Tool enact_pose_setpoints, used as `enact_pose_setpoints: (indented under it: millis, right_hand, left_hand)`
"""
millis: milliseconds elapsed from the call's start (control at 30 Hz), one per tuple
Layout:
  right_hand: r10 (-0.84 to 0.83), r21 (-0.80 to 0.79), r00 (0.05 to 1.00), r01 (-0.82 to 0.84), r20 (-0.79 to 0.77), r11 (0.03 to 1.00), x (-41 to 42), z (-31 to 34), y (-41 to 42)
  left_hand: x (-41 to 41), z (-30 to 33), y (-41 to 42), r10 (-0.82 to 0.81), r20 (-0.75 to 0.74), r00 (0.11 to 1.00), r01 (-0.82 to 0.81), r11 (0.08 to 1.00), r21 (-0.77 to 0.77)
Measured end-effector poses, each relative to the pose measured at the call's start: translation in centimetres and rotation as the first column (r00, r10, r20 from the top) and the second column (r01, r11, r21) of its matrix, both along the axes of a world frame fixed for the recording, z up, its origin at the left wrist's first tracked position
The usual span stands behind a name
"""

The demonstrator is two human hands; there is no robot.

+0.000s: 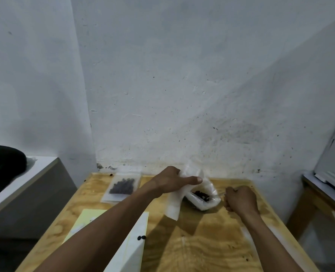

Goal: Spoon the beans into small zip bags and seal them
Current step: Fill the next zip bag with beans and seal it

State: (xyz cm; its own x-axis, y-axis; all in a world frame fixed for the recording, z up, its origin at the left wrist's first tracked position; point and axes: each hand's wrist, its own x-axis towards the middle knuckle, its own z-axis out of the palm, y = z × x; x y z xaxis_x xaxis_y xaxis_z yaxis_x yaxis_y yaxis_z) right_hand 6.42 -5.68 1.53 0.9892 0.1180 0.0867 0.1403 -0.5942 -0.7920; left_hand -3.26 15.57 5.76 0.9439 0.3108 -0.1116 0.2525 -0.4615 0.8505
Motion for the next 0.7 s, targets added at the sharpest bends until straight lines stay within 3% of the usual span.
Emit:
enact_pose_setpoints:
  millis: [67,167,533,700]
  right_hand:
    - [-0.009,0.116,0.994,0.021,-0.105,0.993,-0.3,-0.5,-0.3]
    - [-0.004,0.184,0.994,0.025,-0.112,0.983,-0.4,-0.3,-0.5]
    - [0.051,0.357,0.988,0.005,-0.146,0.934,1.4,4.9,0.2]
    - [0.113,0.369,0.988,-0.067,-0.103,0.927,0.2,6.9,1.6]
  left_hand:
    - [-0.2,-0.3,0.4,-0.002,-0.034,0.999,0.005,0.996,0.085]
    - [-0.9,-0.5,1.4,0.002,-0.065,0.998,0.012,0.976,0.217]
    - [-3.3,-1.2,4.6,-0.068,-0.017,0.998,0.070,0.927,0.367]
    - [-3.3,-2.0,4.9,-0.048,-0.034,0.998,0.058,0.930,0.364]
